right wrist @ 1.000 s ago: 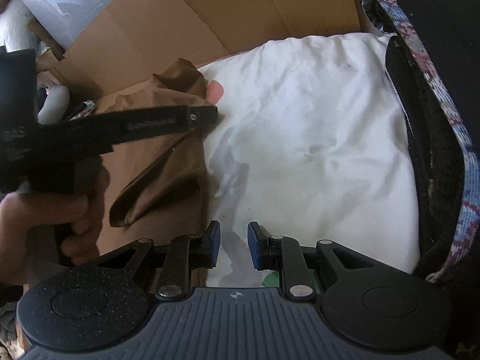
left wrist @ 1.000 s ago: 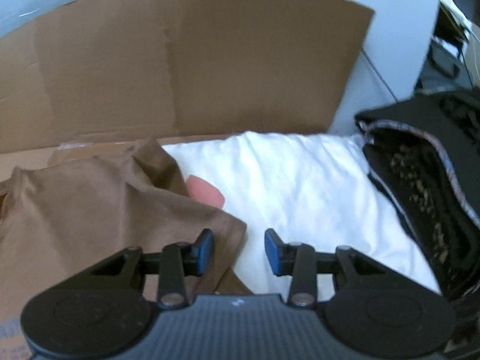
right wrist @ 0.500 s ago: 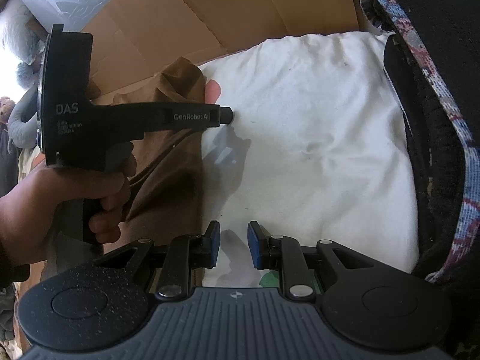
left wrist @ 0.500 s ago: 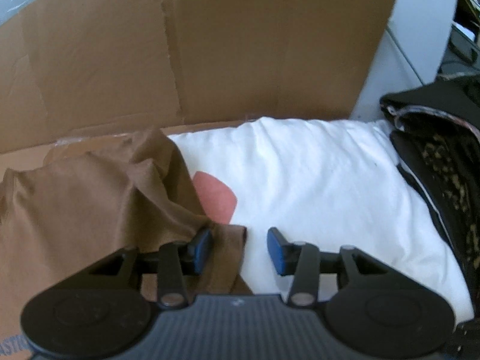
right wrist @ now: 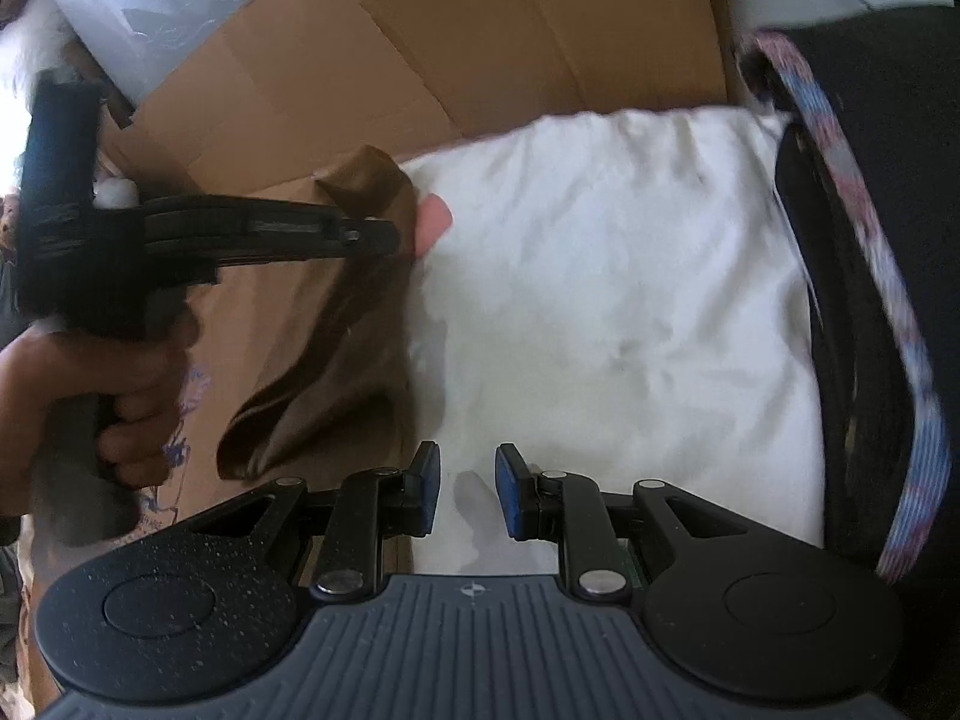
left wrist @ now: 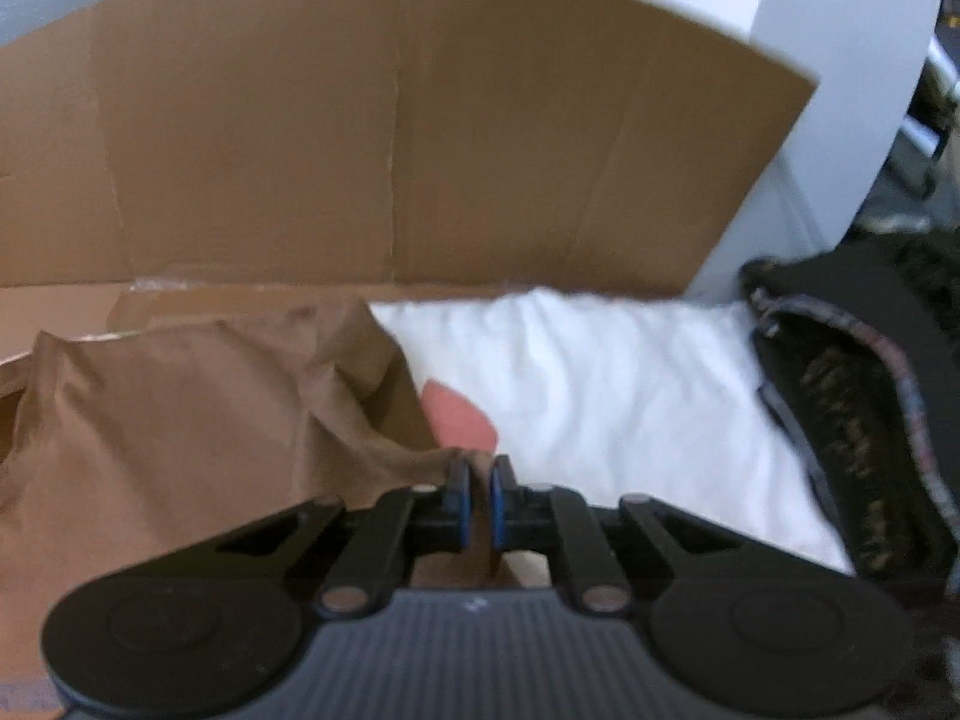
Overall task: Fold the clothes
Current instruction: 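Pinch the folded side edge with the left tool and tug it straight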
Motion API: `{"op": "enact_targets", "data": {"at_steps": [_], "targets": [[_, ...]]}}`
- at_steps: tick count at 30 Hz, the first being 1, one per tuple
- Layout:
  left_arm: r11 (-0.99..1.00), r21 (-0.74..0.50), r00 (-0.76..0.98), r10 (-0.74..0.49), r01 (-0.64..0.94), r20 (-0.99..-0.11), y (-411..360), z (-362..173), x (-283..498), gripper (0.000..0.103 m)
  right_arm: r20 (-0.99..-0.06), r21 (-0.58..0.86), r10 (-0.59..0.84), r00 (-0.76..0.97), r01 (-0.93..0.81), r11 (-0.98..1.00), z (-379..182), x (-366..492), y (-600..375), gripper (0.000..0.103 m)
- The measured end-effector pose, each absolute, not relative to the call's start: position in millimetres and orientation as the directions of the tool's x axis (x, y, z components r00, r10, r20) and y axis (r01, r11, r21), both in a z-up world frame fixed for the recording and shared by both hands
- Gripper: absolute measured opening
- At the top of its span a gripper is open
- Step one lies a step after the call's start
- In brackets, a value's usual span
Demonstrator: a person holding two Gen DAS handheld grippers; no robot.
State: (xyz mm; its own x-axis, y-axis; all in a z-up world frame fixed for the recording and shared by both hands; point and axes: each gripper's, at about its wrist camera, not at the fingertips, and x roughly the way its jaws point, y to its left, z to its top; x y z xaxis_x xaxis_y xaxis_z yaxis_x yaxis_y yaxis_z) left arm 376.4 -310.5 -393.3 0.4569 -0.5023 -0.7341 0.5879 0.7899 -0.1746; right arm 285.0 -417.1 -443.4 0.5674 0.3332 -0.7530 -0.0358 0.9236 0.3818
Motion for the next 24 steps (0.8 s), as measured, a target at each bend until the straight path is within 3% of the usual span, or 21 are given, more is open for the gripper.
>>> {"op": "enact_targets", "data": {"at_steps": [10, 19, 22, 24], "targets": [[0.802, -0.281, 0.511, -0.563, 0.527, -0.65, -245, -362, 375, 0.007, -0.723, 0.347, 0.295, 0.625, -0.042, 0.937, -424, 324, -419, 0.027], [0.857, -0.339, 0.567, -0.513, 0.388, -0.645, -180, -381, 396, 0.009, -0.727, 0.31, 0.291, 0.622, -0.082, 0.947, -412, 362, -410, 0.031], [0.862, -0.366, 0.557, -0.507, 0.351, -0.658, -171, -394, 403, 0.014, -0.724, 0.306, 0.285, 0.629, -0.077, 0.949, -409, 376, -408, 0.034], [0.863, -0.369, 0.562, -0.505, 0.345, -0.655, -168, -400, 406, 0.026, -0.726, 0.309, 0.281, 0.627, -0.068, 0.949, -408, 385, -407, 0.034]]}}
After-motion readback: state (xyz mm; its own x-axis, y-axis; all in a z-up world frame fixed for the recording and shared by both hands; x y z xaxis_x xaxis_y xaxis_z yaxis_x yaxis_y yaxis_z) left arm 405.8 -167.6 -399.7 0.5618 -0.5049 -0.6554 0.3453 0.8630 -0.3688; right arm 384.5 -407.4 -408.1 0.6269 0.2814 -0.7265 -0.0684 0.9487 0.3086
